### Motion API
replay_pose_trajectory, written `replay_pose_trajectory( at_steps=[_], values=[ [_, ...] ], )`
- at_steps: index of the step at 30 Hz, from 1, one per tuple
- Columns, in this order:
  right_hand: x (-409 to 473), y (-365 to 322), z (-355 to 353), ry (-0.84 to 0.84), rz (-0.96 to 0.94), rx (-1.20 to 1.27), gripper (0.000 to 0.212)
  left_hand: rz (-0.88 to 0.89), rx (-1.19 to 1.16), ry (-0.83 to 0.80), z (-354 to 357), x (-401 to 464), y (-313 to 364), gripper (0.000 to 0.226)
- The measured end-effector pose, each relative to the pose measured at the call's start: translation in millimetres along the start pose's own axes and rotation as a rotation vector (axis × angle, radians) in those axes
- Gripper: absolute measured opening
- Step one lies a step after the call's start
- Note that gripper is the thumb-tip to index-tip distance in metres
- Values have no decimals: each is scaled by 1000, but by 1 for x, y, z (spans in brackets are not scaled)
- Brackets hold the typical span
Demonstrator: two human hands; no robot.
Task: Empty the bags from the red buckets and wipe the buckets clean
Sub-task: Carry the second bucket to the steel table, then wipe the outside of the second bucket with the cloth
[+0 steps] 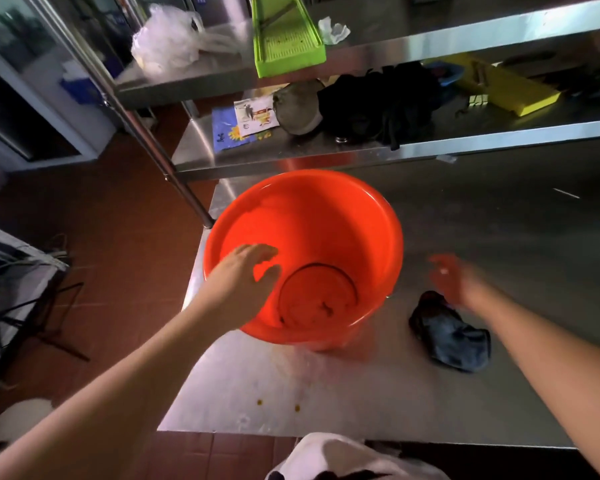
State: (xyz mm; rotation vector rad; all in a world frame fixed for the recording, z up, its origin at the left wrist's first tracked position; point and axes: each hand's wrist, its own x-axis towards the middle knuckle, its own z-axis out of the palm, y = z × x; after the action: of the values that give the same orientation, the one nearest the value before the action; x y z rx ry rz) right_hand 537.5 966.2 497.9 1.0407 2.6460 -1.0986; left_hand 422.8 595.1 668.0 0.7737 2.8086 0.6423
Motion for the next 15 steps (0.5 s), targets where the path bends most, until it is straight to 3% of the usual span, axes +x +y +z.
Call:
replay_pose_trajectory(
  at_steps=[3, 8, 11, 15],
  values=[
    [-20, 57, 32, -104, -52, -218, 60, 210, 29, -235, 22, -14, 37, 40],
    [-48, 108, 73, -192, -176, -371, 94, 317, 81, -341, 49, -22, 68, 45],
    [-57, 121, 88, -133, -177, -451, 91, 311, 77, -346, 59, -24, 74, 37],
    [-61, 125, 96, -73, -90, -496, 71, 294, 123, -295, 69, -23, 77, 33]
  ],
)
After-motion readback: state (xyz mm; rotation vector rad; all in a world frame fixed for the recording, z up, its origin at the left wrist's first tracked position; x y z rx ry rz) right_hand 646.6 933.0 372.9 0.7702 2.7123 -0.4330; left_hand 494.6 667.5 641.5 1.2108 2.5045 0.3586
